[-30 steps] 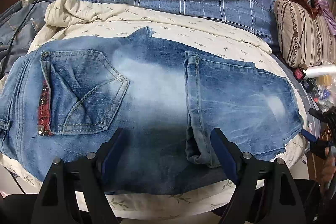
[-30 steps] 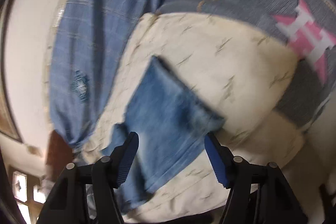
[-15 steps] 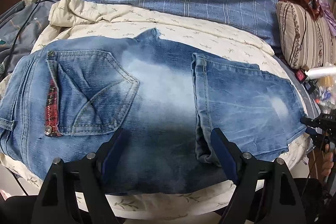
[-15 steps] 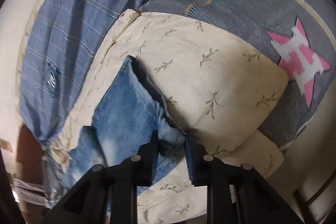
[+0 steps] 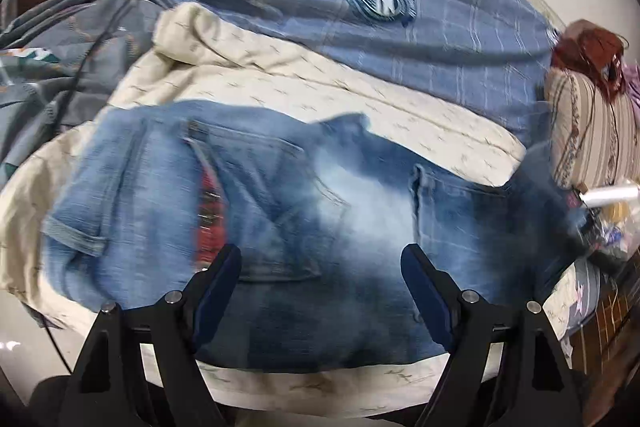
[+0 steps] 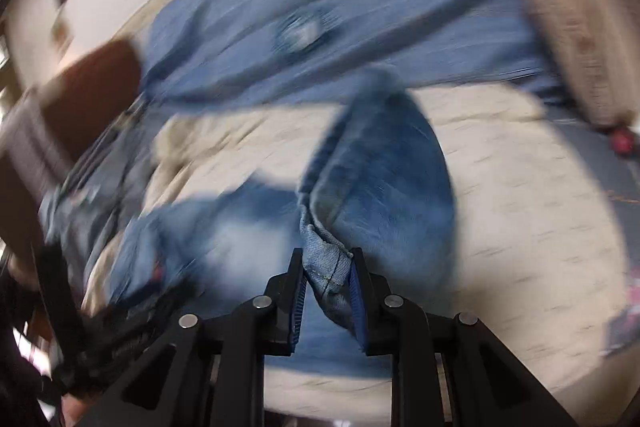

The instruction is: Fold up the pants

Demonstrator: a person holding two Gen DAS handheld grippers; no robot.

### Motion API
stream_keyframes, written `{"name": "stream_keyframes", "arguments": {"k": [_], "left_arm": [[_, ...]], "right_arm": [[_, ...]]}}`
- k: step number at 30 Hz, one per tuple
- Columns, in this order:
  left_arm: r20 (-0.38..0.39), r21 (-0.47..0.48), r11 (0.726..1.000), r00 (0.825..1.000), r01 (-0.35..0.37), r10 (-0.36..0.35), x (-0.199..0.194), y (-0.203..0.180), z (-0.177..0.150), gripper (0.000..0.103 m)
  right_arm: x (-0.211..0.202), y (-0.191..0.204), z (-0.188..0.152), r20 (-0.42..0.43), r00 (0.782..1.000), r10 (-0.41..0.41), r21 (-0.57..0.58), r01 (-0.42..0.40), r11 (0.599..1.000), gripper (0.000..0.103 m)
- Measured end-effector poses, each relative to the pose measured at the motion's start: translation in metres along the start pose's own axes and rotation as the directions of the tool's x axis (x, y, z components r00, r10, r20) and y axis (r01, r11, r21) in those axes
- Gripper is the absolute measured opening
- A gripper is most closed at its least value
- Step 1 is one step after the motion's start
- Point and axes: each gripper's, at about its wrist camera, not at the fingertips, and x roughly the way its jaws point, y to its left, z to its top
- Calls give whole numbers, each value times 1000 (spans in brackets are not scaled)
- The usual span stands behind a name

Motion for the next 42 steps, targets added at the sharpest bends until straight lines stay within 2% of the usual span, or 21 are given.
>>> {"name": "stream_keyframes", "arguments": {"k": [3,6,7,10,12,15,17,20,21,23,27,28,29,30,31,32,33,34,36,38,42], "left_arm": [[8,-21,1000,1000,-15,15,-5,13,3,83],[8,-32,999,1000,-23,23,-6,20,6,83],[13,-29,999,1000,-25,25,-7,20,7,83],[26,-23,1000,1000,-15,16,-10,15,13,83],[38,-15,1000,999,-1,1,-12,7,16,83],[38,17,1000,999,26,-27,-11,-14,21,83],[25,39,998,998,52,-53,-7,-31,24,83],[-19,59,989,991,136,-135,6,-64,34,83],[-32,66,986,988,152,-150,11,-72,37,83],[-76,56,974,974,218,-214,30,-90,48,83],[-168,55,963,953,265,-253,80,-117,61,83],[-197,67,968,954,241,-224,96,-121,61,83],[-225,83,981,962,174,-152,115,-124,60,83],[-266,97,994,964,50,-23,141,-118,58,82],[-274,88,996,962,13,12,153,-112,56,81],[-195,118,993,981,-1,24,152,-113,56,83],[-166,167,985,984,-33,61,150,-119,56,83],[-173,183,983,983,-32,64,150,-123,55,83],[-189,124,991,982,47,-23,143,-120,58,82],[-163,87,993,985,77,-62,127,-112,62,82],[-61,160,981,993,106,-98,72,-102,53,83]], "right_arm": [[48,23,-27,-88,995,40,-54,-45,998,30],[89,19,-47,-185,971,150,-16,-156,988,68],[79,18,-49,-133,973,186,-13,-190,982,75],[57,3,-47,-116,956,270,44,-266,963,77],[32,-24,-41,-30,947,321,137,-314,940,77],[4,-77,-32,106,941,321,298,-339,893,77],[-2,-115,-34,157,932,328,411,-363,836,77],[19,-143,-49,108,912,397,550,-387,740,77],[30,-146,-57,81,909,410,574,-379,726,77],[39,-147,-66,62,910,410,572,-370,733,77],[38,-146,-64,37,915,401,542,-355,762,77],[38,-146,-64,31,918,395,528,-351,773,77],[37,-144,-64,30,921,388,517,-347,783,77],[37,-142,-64,23,923,383,502,-342,794,77],[36,-141,-64,14,926,378,486,-337,806,77],[35,-139,-63,12,926,378,472,-339,814,77],[34,-138,-63,9,925,379,466,-339,817,77],[35,-136,-62,2,927,375,457,-334,824,77],[34,-135,-62,-4,929,371,445,-331,832,77],[31,-135,-59,-3,927,376,446,-335,830,77],[11,-138,-45,58,927,371,426,-359,830,77]]}}
